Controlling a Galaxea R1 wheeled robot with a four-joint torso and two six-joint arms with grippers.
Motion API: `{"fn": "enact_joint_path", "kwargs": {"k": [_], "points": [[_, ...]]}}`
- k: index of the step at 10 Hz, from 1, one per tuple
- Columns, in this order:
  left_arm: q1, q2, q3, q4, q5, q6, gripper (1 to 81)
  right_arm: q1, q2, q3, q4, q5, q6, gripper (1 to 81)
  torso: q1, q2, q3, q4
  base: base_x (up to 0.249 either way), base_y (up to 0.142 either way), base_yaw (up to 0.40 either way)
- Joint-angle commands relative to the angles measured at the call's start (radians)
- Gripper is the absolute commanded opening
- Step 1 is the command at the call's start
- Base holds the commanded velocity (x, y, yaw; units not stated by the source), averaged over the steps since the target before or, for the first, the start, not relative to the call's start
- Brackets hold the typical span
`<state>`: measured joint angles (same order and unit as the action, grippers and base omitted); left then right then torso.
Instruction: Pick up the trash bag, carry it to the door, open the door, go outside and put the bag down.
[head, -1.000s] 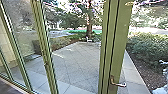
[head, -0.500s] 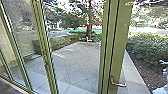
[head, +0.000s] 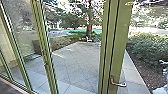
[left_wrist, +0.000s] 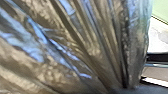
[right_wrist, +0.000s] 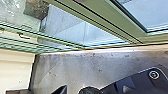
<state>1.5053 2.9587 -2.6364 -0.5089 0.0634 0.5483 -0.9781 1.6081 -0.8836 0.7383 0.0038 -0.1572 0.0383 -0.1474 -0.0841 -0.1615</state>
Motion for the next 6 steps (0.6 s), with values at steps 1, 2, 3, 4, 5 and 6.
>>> {"fn": "enact_joint_path", "kwargs": {"k": [1, 2, 3, 4, 5, 6], "points": [[-0.052, 0.002, 0.001, -0.006, 0.07, 0.001, 1.0, 0.287, -0.092, -0.078, 0.154, -0.302, 0.025, 81.1, 0.0, 0.0, 0.0, 0.0, 0.0, 0.0, 0.0], [-0.053, 0.002, 0.0, -0.006, 0.069, 0.001, 1.0, 0.337, -0.089, -0.101, 0.154, -0.343, 0.05, 81.1, 0.0, 0.0, 0.0, 0.0, 0.0, 0.0, 0.0], [-0.052, 0.004, 0.0, -0.006, 0.067, 0.001, 1.0, 0.379, -0.089, -0.128, 0.153, -0.369, 0.079, 81.1, 0.0, 0.0, 0.0, 0.0, 0.0, 0.0, 0.0], [-0.053, 0.005, -0.001, -0.006, 0.067, 0.001, 1.0, 0.415, -0.086, -0.145, 0.154, -0.392, 0.102, 81.1, 0.0, 0.0, 0.0, 0.0, 0.0, 0.0, 0.0], [-0.053, 0.007, -0.001, -0.005, 0.065, 0.001, 1.0, 0.449, -0.074, -0.176, 0.153, -0.422, 0.129, 81.1, 0.0, 0.0, 0.0, 0.0, 0.0, 0.0, 0.0], [-0.053, 0.008, -0.001, -0.005, 0.065, 0.001, 1.0, 0.488, -0.066, -0.202, 0.147, -0.45, 0.151, 81.1, 0.0, 0.0, 0.0, 0.0, 0.0, 0.0, 0.0]]}}
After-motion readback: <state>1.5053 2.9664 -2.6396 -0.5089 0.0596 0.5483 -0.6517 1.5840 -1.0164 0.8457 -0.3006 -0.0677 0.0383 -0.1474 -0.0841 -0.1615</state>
